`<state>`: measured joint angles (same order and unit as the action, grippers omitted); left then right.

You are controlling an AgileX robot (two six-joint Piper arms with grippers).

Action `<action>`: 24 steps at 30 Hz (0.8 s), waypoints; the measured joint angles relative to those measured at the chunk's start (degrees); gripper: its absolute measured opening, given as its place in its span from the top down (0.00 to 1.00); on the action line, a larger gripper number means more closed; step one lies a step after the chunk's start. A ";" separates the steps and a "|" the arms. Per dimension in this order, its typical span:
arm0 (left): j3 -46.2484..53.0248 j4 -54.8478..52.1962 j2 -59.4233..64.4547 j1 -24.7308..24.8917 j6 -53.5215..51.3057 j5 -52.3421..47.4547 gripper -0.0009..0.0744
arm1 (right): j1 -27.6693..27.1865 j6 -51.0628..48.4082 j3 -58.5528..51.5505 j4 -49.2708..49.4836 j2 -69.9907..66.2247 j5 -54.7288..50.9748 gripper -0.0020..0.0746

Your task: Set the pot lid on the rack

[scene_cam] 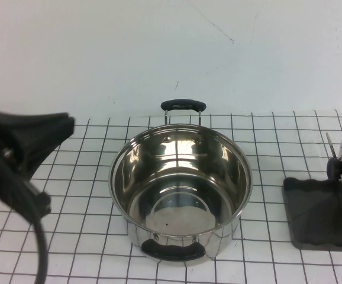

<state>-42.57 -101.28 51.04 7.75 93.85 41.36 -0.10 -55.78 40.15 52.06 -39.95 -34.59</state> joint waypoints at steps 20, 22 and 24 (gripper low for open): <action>33.49 1.02 -40.16 -0.50 10.30 -29.43 0.99 | 0.00 -7.53 -14.26 7.34 39.03 4.71 0.98; 34.29 1.15 -40.47 -0.50 10.41 -29.65 0.99 | -0.09 -7.62 -15.87 7.40 39.29 4.58 0.98; 34.87 1.15 -40.47 -0.50 10.41 -29.27 0.99 | -0.09 -7.62 -17.36 7.40 39.28 4.58 0.98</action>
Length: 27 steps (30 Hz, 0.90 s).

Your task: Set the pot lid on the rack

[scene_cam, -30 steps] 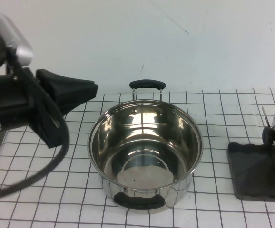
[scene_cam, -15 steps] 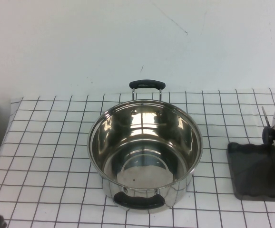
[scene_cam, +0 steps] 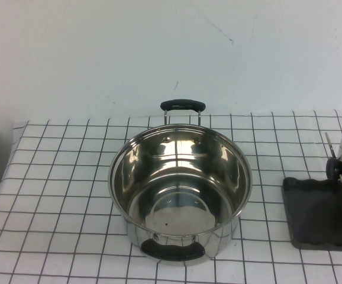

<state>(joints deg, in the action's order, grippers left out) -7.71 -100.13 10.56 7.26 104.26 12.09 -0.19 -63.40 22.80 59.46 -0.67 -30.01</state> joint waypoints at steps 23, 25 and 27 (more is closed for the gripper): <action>4.04 -0.62 0.00 0.00 0.87 19.65 0.99 | 0.00 0.40 -7.85 -0.69 0.13 11.24 0.98; 4.04 -0.75 0.00 0.00 0.87 20.69 0.99 | 0.00 -2.83 -9.34 -0.80 0.13 17.46 0.98; 4.04 -0.86 0.00 0.00 0.87 21.72 0.99 | 0.00 -5.52 -10.83 -0.69 0.13 21.60 0.98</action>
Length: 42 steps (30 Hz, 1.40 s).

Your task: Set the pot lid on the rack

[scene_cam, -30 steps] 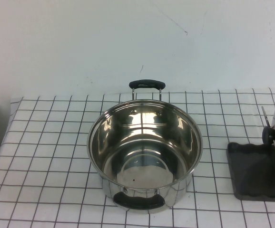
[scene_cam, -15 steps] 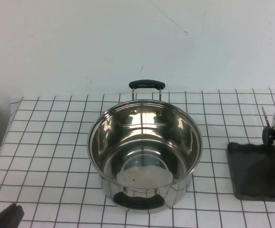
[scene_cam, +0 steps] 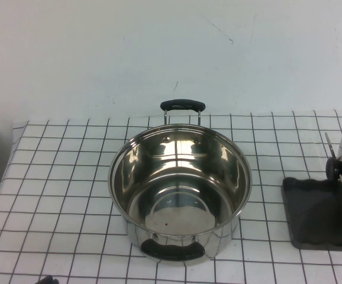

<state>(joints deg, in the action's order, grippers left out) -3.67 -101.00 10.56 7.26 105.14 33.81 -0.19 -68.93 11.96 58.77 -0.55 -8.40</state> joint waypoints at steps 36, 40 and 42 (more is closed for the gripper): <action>0.09 -0.22 -0.03 0.00 -0.02 1.87 0.99 | -1.33 68.48 -13.48 -66.15 1.29 -11.84 0.98; 0.09 -0.22 -0.03 0.00 -0.02 1.87 0.99 | -1.23 69.37 -13.48 -66.15 1.29 -11.88 0.98; 0.09 -0.22 -0.03 0.00 -0.02 1.87 0.99 | -1.23 69.86 -13.48 -66.15 1.29 -11.88 0.98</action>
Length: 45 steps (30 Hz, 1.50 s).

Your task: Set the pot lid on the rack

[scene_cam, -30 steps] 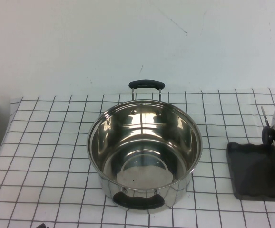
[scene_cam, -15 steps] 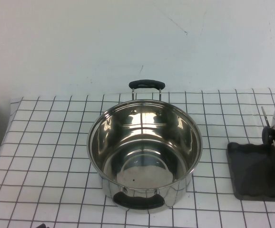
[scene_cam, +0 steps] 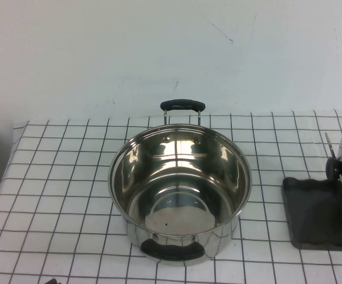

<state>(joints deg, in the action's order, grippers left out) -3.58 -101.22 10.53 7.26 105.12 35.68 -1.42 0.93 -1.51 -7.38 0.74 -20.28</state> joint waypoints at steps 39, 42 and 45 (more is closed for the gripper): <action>4.81 54.18 -1.24 0.38 -44.09 -22.92 0.99 | 0.00 1.15 0.10 0.00 0.00 -0.09 0.98; 5.08 79.01 -4.03 0.95 -65.78 -31.00 0.99 | 0.00 1.15 0.10 0.00 0.00 -0.09 0.98; 5.18 95.78 -7.84 0.47 -86.44 -40.24 0.99 | 0.00 1.15 0.10 0.00 0.00 -0.09 0.98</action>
<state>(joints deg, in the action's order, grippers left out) 1.61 -5.44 2.69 7.73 18.67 -4.55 -1.42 2.08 -1.41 -7.38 0.74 -20.37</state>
